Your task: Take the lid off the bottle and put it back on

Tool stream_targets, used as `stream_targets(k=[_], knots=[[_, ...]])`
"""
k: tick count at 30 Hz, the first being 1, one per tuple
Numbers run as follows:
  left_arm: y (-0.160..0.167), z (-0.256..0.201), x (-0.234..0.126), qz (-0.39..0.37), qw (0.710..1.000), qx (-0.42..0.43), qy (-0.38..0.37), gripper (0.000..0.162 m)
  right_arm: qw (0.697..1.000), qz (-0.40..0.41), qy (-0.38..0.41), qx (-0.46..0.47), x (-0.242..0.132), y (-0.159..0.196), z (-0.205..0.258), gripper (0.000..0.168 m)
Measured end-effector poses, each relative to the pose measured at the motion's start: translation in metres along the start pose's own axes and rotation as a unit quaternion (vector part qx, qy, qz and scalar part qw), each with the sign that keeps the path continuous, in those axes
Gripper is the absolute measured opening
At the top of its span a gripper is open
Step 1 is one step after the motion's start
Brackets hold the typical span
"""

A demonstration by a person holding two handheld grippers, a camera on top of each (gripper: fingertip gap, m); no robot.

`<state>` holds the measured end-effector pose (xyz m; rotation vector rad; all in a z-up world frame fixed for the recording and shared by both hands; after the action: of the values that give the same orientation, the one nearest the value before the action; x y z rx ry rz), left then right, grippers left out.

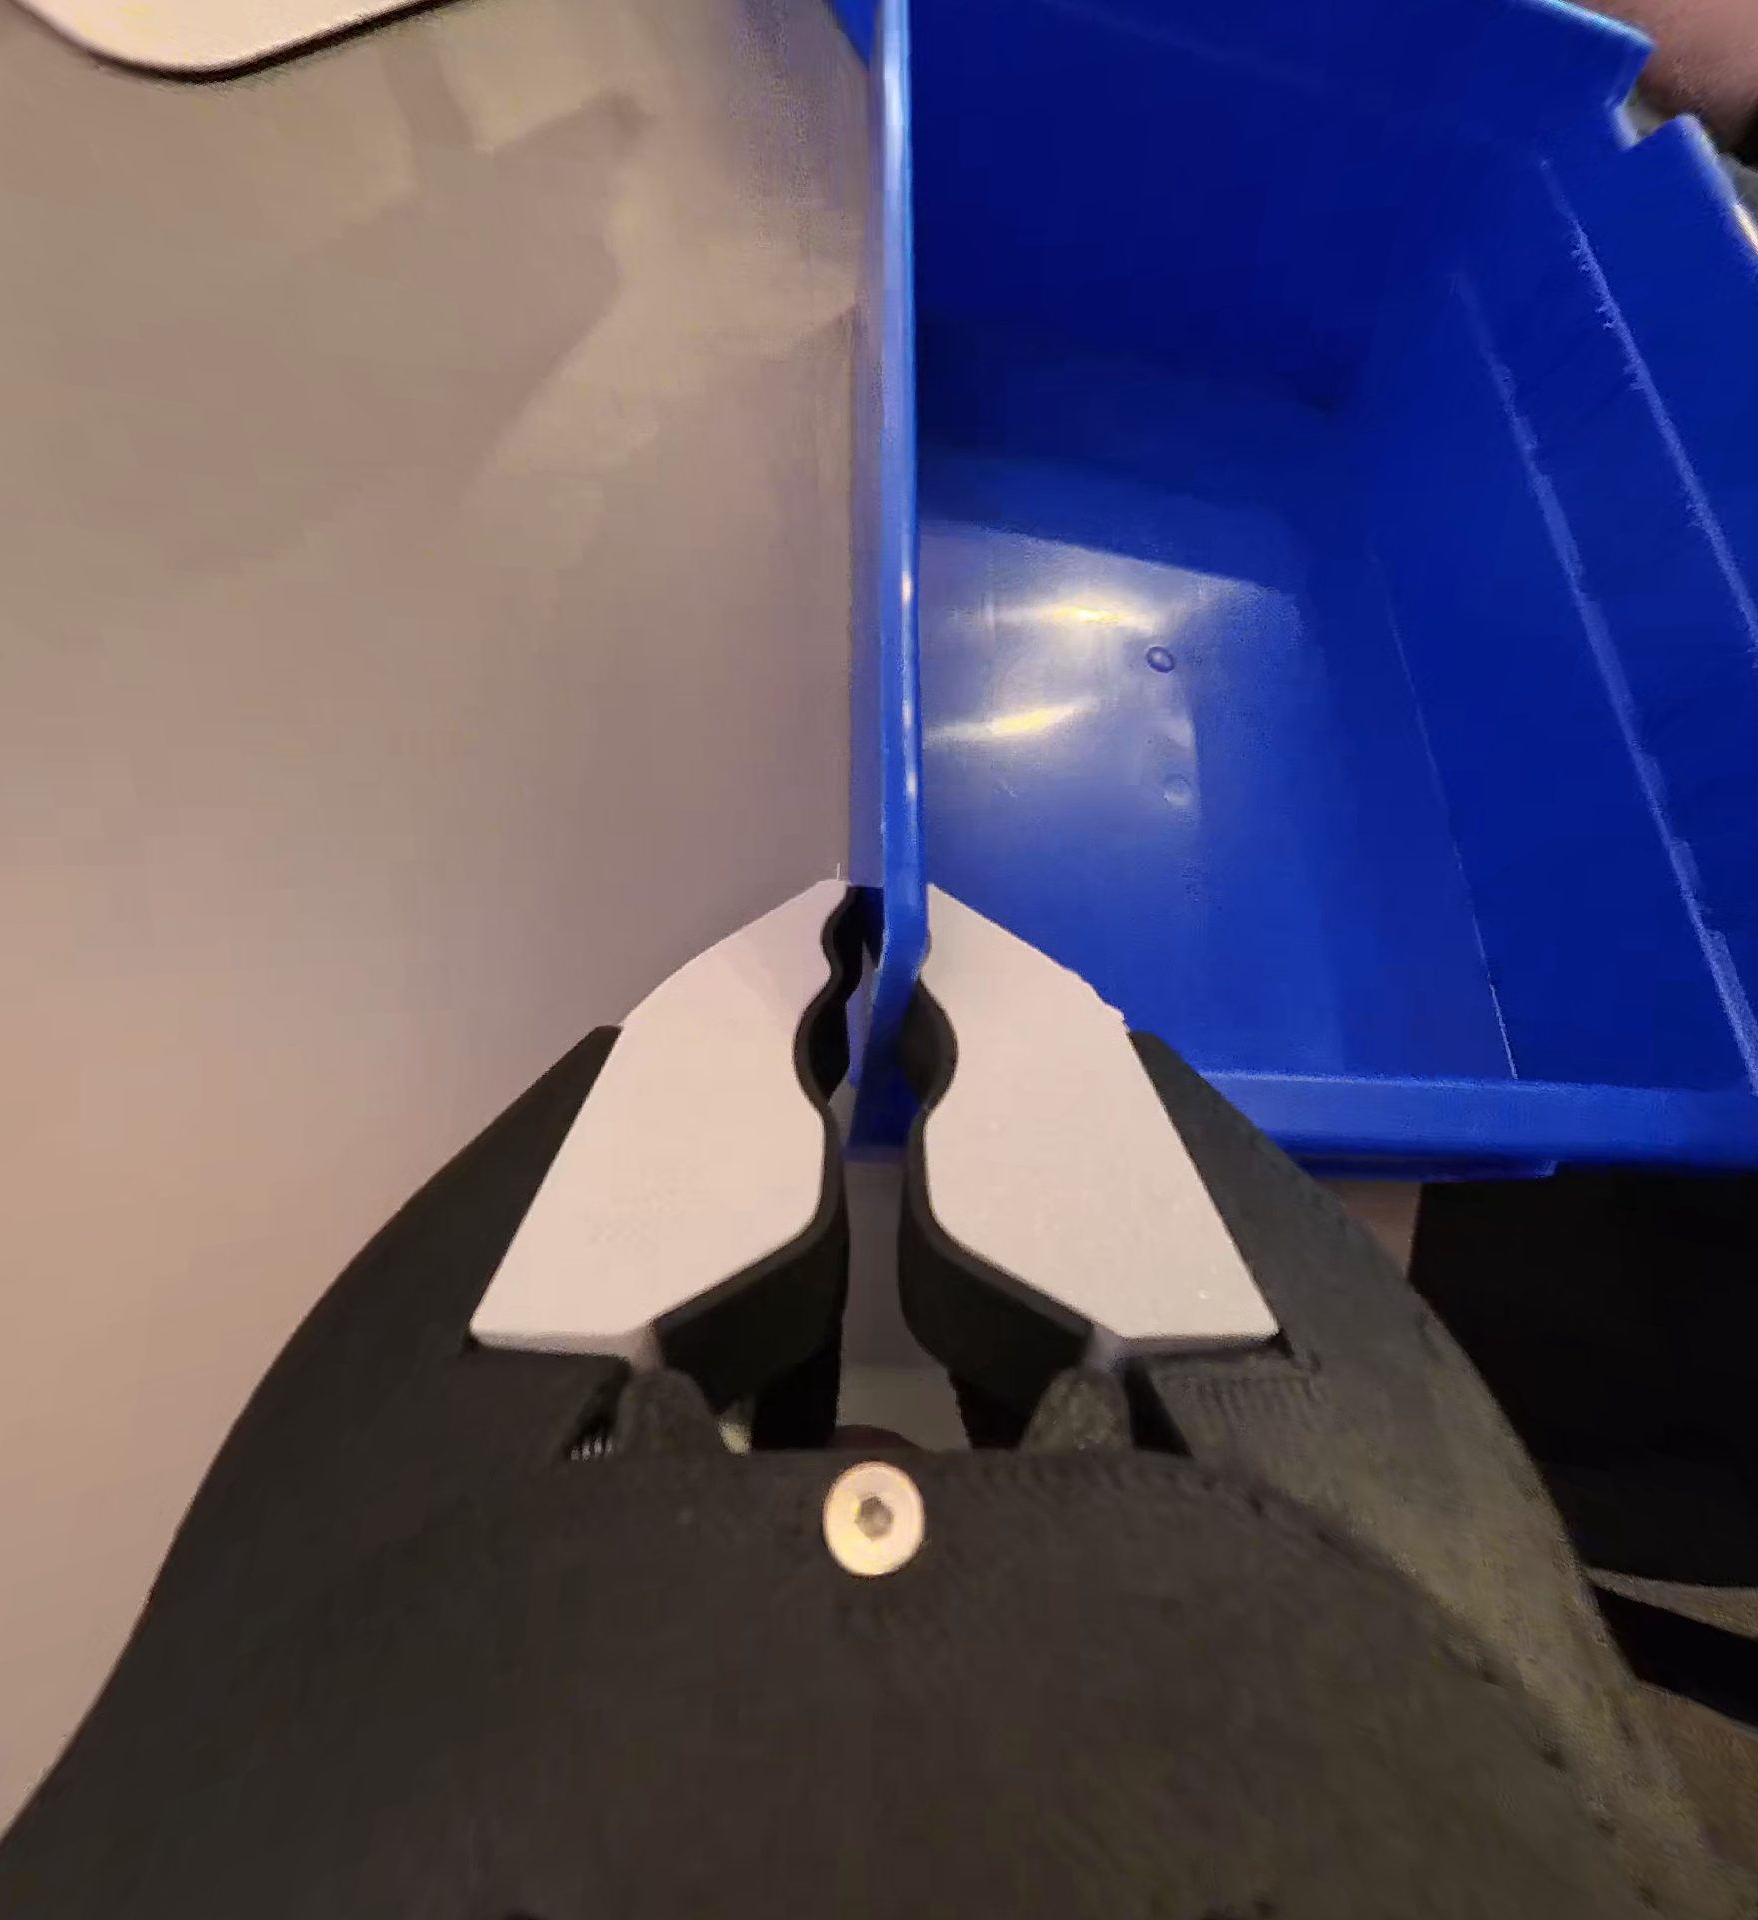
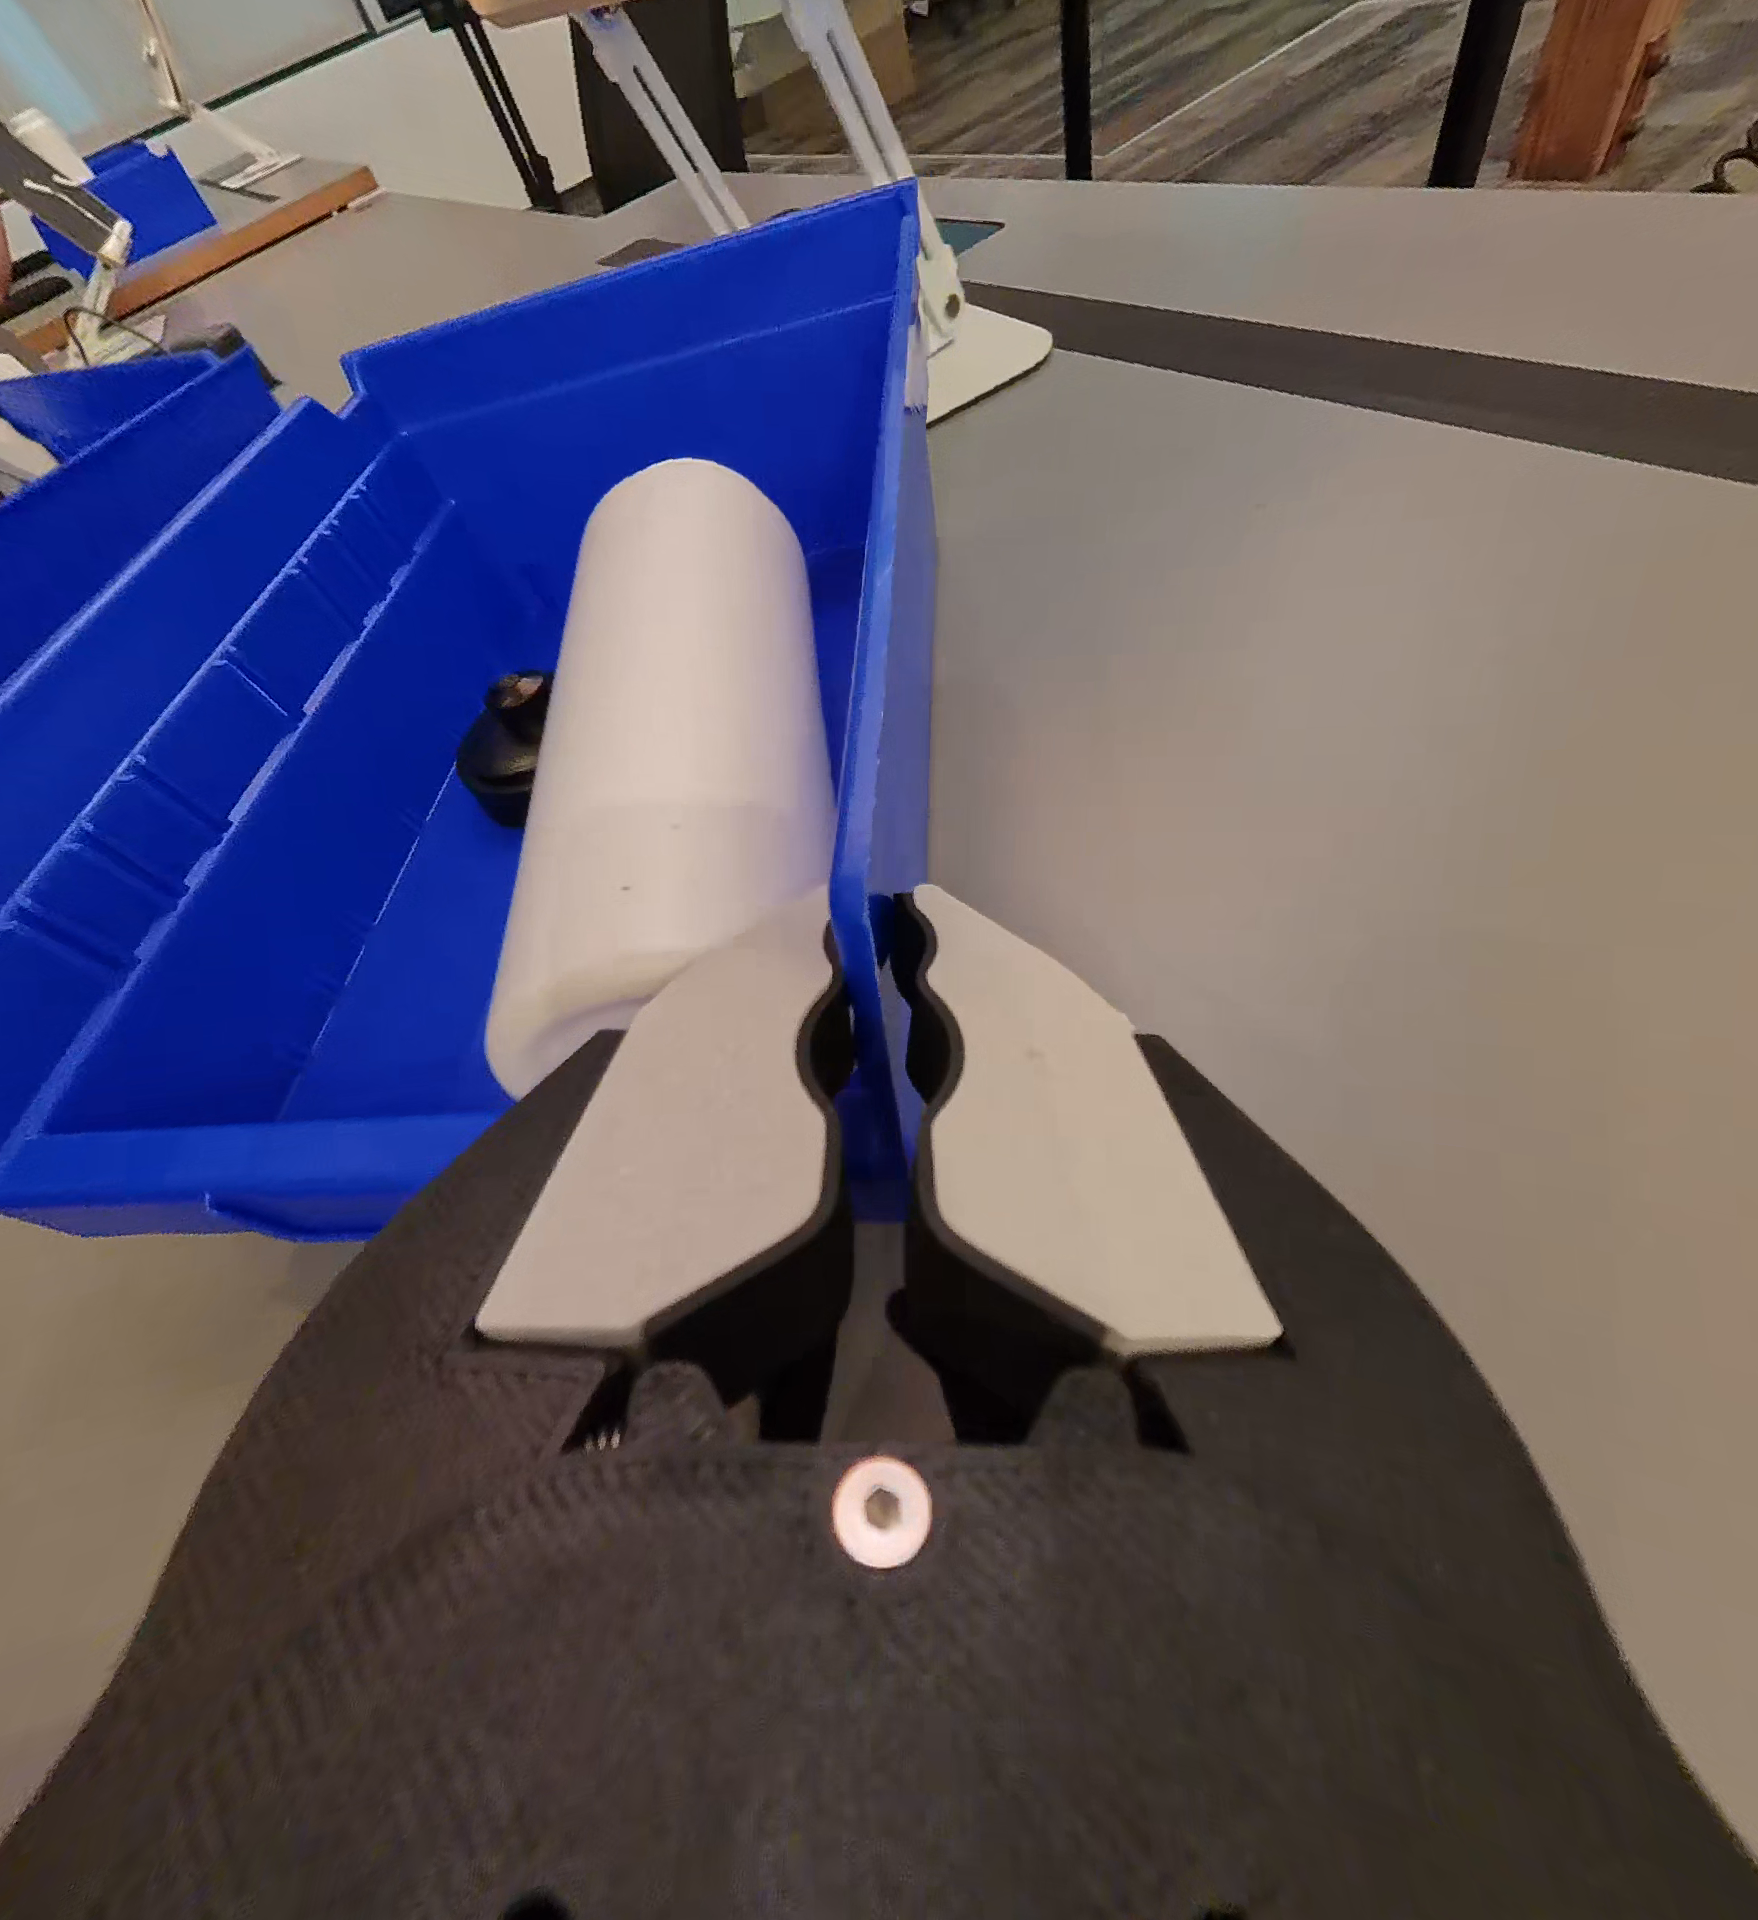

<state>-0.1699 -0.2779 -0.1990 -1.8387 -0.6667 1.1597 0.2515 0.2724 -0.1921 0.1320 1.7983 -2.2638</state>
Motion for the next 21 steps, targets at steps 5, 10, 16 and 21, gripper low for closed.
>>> stream_targets(k=[5,10,16,21], knots=[[-0.012,-0.019,0.032,0.015,0.998,0.025,0.060,0.005,0.999,0.010,-0.033,-0.011,0.011,0.000,0.009,0.006],[-0.024,-0.032,0.062,0.018,0.993,0.045,0.105,0.005,0.996,0.022,-0.080,-0.020,0.038,-0.003,0.020,0.006],[-0.037,-0.044,0.091,0.024,0.988,0.062,0.139,0.005,0.991,0.063,-0.111,-0.042,0.092,-0.008,0.022,0.006],[-0.046,-0.044,0.108,0.018,0.988,0.060,0.141,0.006,0.985,0.076,-0.141,-0.057,0.152,-0.020,0.027,0.005]])
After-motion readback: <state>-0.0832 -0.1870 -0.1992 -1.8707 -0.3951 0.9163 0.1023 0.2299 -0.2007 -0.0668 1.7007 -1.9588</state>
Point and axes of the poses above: each gripper's, where its closed fingertips meet, x out along the fingers, y out of its underside, z = x × y across the jaws, the point moved 4 cm from there along -x, back along the fingers, and after that the axes turned 9 degrees about -z, right-handed, at the moved point
